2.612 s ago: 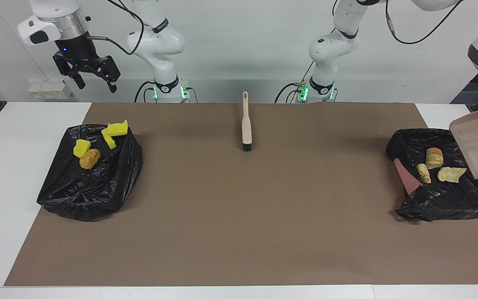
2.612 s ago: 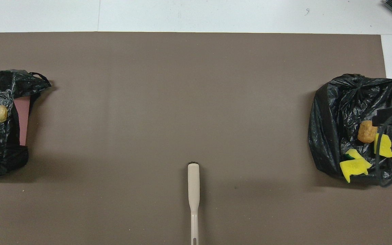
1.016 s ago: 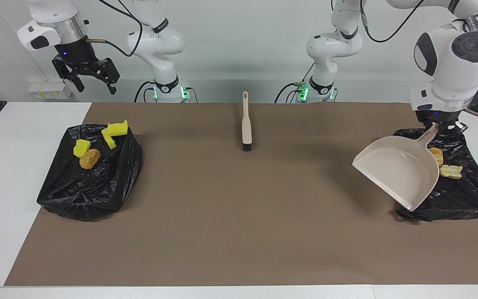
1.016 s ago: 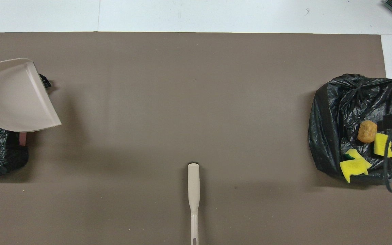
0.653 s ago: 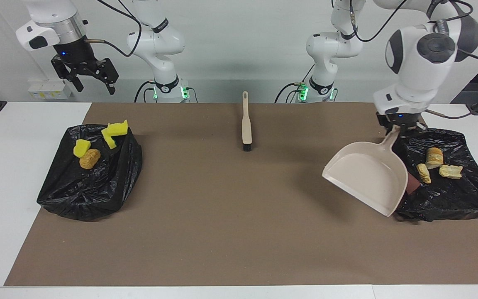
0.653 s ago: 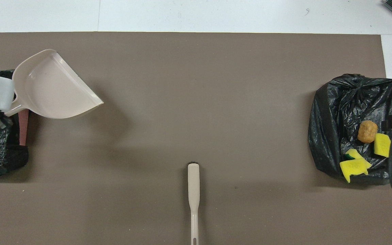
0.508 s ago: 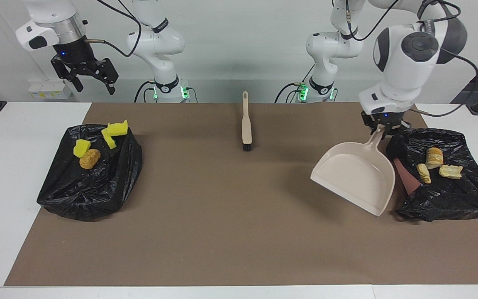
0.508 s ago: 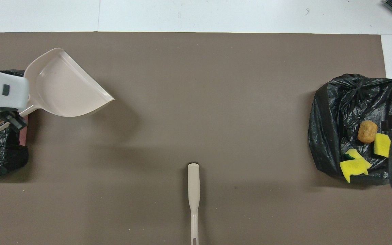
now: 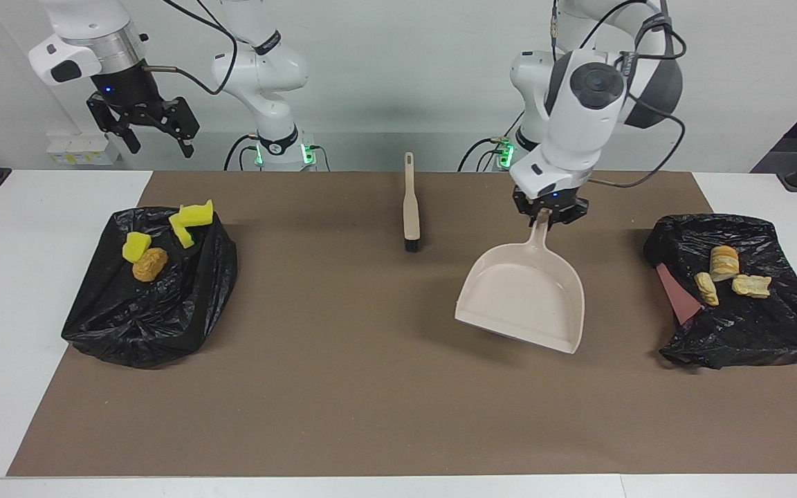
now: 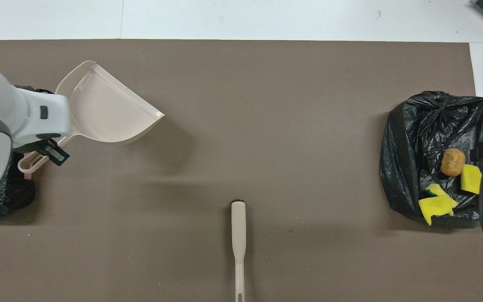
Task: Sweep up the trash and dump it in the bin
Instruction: 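Bring the dustpan back to the table center with the left gripper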
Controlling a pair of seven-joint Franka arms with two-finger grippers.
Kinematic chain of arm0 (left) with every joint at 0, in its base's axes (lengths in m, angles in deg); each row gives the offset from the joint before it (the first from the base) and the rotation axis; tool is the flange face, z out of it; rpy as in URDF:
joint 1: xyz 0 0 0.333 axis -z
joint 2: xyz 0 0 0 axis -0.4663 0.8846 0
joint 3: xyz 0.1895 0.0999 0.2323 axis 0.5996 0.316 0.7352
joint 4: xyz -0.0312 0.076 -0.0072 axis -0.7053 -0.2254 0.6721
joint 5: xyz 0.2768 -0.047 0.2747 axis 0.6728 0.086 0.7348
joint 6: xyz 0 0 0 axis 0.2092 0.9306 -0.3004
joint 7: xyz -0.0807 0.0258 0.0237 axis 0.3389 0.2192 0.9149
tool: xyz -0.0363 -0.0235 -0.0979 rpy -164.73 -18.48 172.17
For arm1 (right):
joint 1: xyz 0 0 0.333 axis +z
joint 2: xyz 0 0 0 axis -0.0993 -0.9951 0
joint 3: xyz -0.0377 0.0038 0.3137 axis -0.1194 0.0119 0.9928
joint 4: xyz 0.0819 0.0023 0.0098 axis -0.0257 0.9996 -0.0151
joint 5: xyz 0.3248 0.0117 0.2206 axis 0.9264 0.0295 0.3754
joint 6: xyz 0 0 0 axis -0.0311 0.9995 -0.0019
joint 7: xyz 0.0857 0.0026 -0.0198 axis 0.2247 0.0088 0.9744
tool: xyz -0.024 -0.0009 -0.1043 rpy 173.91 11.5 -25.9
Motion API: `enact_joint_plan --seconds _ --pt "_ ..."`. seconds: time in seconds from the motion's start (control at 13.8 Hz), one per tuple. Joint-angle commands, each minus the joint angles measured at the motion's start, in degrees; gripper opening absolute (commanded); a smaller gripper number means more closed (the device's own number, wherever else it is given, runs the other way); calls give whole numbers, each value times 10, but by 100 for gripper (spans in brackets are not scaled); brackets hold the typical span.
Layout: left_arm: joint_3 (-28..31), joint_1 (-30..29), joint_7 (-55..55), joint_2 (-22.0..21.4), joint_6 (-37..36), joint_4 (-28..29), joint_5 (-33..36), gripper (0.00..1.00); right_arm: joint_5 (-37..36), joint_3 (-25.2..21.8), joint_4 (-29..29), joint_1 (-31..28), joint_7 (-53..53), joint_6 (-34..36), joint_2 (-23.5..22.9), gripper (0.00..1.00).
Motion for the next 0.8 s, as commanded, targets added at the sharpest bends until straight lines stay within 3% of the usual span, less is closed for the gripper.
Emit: enact_joint_plan --seconds 0.0,0.58,0.73 --pt "12 52 89 52 69 0 -9 0 1 1 14 -3 20 -14 10 100" --pt "10 127 225 151 210 -10 -41 0 1 1 17 -2 20 -17 11 100" --pt "10 129 246 158 229 -9 -41 0 1 1 17 -2 20 -17 11 100"
